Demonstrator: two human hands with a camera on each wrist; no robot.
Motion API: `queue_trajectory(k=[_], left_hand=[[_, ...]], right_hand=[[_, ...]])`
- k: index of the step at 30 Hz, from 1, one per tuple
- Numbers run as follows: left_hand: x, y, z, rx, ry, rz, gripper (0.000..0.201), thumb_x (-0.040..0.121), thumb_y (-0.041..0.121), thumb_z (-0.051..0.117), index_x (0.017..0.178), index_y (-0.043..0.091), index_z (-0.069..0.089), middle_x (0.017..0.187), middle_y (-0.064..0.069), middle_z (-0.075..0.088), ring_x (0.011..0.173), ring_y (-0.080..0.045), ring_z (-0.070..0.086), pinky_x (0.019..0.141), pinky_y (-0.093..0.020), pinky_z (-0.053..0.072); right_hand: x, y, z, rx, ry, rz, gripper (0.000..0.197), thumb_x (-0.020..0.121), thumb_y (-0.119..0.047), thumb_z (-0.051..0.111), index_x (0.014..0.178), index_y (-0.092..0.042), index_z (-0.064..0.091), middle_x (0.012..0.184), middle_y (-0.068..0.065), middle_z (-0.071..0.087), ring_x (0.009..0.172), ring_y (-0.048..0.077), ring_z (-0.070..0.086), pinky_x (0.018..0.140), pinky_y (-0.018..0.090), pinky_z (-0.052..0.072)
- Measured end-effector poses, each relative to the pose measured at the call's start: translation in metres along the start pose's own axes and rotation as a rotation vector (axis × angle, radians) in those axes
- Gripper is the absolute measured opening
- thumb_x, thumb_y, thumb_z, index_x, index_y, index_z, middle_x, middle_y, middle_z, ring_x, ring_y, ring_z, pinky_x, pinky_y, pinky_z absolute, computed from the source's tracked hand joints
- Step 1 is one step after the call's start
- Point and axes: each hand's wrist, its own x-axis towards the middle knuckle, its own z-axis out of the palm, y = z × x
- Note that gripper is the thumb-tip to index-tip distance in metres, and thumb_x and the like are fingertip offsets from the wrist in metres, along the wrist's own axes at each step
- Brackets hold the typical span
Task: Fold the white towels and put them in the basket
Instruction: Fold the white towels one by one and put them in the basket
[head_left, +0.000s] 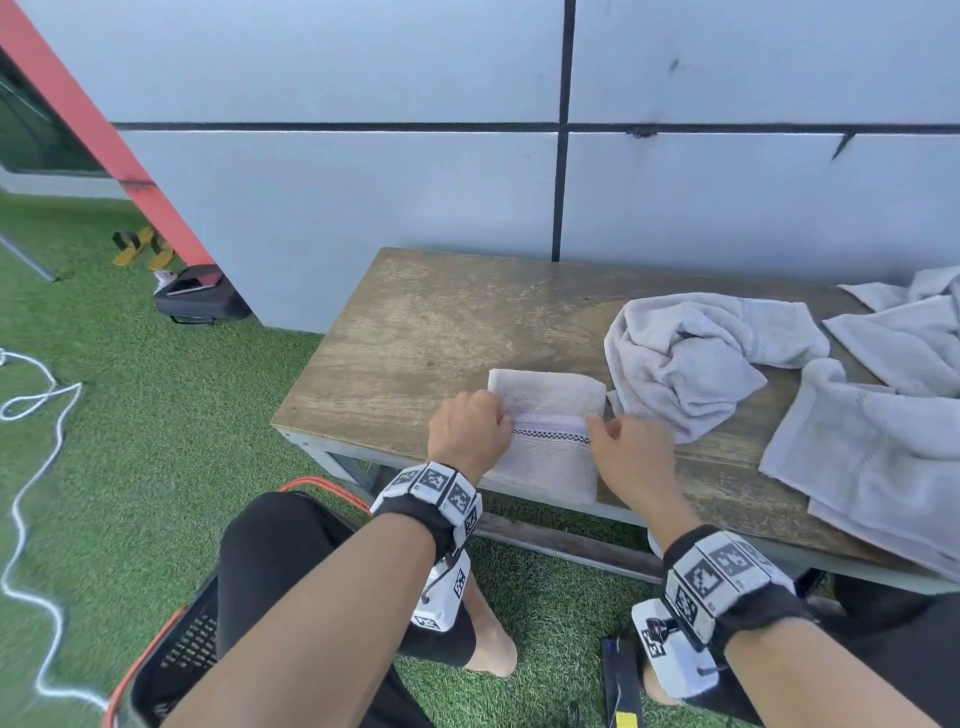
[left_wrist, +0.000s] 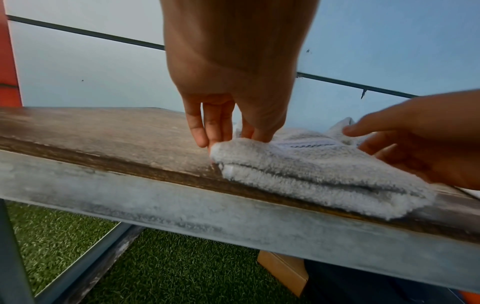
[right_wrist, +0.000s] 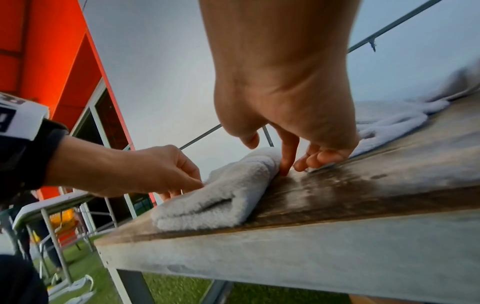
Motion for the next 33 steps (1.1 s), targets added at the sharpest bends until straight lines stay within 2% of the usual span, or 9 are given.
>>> queue_trajectory(k=[4,10,16,21,22,23,24,25,33], left_hand=[[-0.01,0.003,-0.003,-0.032,-0.035,-0.021,0.027,0.096,0.028,0.056,0.073,0.013,0.059,0.068,0.0,0.06,0.067,-0.022,0.06,0.066,-0.035,0.054],[-0.022,-0.005,-0.018,-0.16,-0.154,-0.08,0.03,0.087,0.005,0.056,0.106,0.02,0.074,0.108,-0.004,0.07,0.092,-0.027,0.067,0.078,-0.039,0.058],[-0.034,-0.023,-0.061,-0.757,-0.156,-0.275,0.044,0.102,0.047,0.045,0.122,0.011,0.058,0.108,-0.005,0.068,0.094,-0.022,0.068,0.084,-0.038,0.056],[-0.066,-0.044,-0.133,-1.379,-0.066,-0.203,0.048,0.102,0.061,0.025,0.12,0.035,0.061,0.114,-0.003,0.072,0.102,-0.025,0.07,0.088,-0.045,0.055],[-0.073,-0.054,-0.145,-1.544,-0.09,-0.173,0.052,0.102,0.062,0.026,0.126,0.031,0.06,0.118,-0.008,0.072,0.106,-0.029,0.07,0.088,-0.047,0.057],[-0.081,-0.065,-0.156,-1.66,-0.084,-0.146,0.056,0.101,0.061,0.03,0.133,0.025,0.058,0.123,-0.011,0.07,0.112,-0.031,0.068,0.091,-0.049,0.056],[-0.088,-0.079,-0.163,-1.717,-0.016,-0.148,0.056,0.101,0.058,0.037,0.136,0.019,0.057,0.127,-0.012,0.068,0.116,-0.031,0.066,0.097,-0.05,0.053],[-0.097,-0.094,-0.17,-1.739,0.087,-0.176,0.053,0.101,0.052,0.045,0.136,0.015,0.057,0.129,-0.012,0.067,0.119,-0.03,0.064,0.103,-0.052,0.049],[-0.173,-0.24,-0.147,-1.575,0.719,-0.798,0.033,0.096,0.044,0.058,0.111,0.015,0.065,0.096,-0.002,0.074,0.079,-0.02,0.073,0.06,-0.03,0.055]], right_hand=[[-0.001,-0.026,0.005,0.023,-0.048,0.08,0.036,0.086,-0.047,0.051,0.067,-0.019,0.041,0.088,0.01,0.057,0.095,0.032,0.051,0.093,0.047,0.038],[-0.014,-0.056,-0.008,0.443,-0.12,0.059,0.021,0.089,-0.025,0.053,0.088,-0.005,0.05,0.081,0.004,0.044,0.069,0.018,0.042,0.059,0.033,0.032],[-0.031,-0.11,-0.044,0.625,-0.158,-0.076,0.015,0.09,-0.023,0.049,0.08,-0.016,0.041,0.073,-0.002,0.039,0.063,0.014,0.037,0.059,0.03,0.028],[-0.059,-0.189,-0.084,0.901,-0.38,-0.206,0.013,0.096,-0.016,0.051,0.084,-0.018,0.048,0.073,-0.005,0.059,0.065,0.012,0.06,0.059,0.026,0.046],[-0.065,-0.208,-0.088,0.893,-0.4,-0.235,0.012,0.097,-0.017,0.051,0.097,-0.009,0.059,0.074,-0.005,0.06,0.067,0.012,0.06,0.062,0.027,0.047],[-0.069,-0.225,-0.089,0.881,-0.431,-0.255,0.035,0.097,-0.018,0.051,0.122,-0.013,0.028,0.078,-0.002,0.059,0.072,0.014,0.06,0.067,0.029,0.046],[-0.073,-0.243,-0.087,0.832,-0.458,-0.315,0.015,0.096,-0.019,0.053,0.098,-0.004,0.057,0.081,0.0,0.057,0.075,0.016,0.058,0.069,0.031,0.045],[-0.078,-0.261,-0.08,0.816,-0.5,-0.364,0.017,0.095,-0.02,0.054,0.081,-0.016,0.046,0.082,0.001,0.055,0.075,0.016,0.058,0.068,0.031,0.044],[-0.125,-0.361,0.086,0.282,-0.551,-0.568,0.017,0.094,-0.028,0.056,0.091,-0.011,0.053,0.081,-0.001,0.05,0.07,0.016,0.047,0.062,0.031,0.035]])
